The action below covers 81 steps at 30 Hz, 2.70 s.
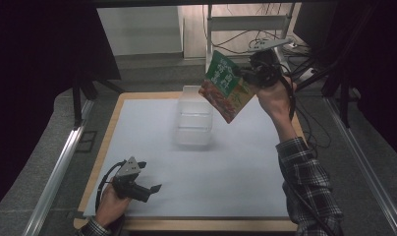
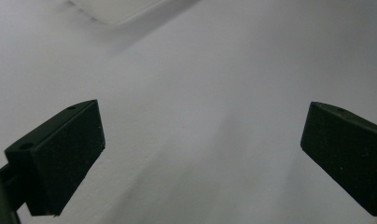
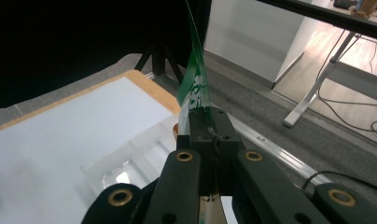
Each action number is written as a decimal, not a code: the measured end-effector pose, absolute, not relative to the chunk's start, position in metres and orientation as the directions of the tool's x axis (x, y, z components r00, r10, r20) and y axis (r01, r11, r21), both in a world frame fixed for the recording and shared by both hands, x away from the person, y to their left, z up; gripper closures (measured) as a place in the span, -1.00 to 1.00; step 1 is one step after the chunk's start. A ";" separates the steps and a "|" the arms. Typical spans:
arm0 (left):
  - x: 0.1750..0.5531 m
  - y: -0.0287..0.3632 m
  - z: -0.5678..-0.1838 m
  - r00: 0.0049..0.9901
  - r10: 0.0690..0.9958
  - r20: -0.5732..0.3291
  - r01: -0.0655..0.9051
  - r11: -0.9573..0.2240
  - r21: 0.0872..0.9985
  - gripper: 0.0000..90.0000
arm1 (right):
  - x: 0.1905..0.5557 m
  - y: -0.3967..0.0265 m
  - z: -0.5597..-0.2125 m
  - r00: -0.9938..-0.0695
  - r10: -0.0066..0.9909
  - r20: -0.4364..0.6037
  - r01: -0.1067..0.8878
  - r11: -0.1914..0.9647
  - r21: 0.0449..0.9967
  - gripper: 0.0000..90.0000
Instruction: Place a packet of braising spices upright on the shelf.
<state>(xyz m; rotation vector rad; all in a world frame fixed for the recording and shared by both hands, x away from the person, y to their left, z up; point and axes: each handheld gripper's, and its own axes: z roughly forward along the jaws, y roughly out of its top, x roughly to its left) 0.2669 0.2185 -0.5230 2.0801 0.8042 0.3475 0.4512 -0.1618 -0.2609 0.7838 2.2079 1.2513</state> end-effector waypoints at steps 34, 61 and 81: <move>0.267 0.218 -0.524 0.763 0.645 -0.050 0.420 -0.436 0.796 -1.00 | 0.527 -0.105 -0.318 -0.773 0.632 -0.052 0.263 0.395 0.880 0.98; 0.267 0.217 -0.525 0.769 0.638 -0.049 0.423 -0.450 0.786 -1.00 | 0.539 -0.058 -0.348 -0.800 0.594 -0.079 0.307 0.520 0.797 0.95; 0.267 0.216 -0.525 0.769 0.638 -0.047 0.426 -0.455 0.782 -1.00 | 0.541 -0.068 -0.353 -0.767 0.639 -0.050 0.327 0.457 0.827 0.26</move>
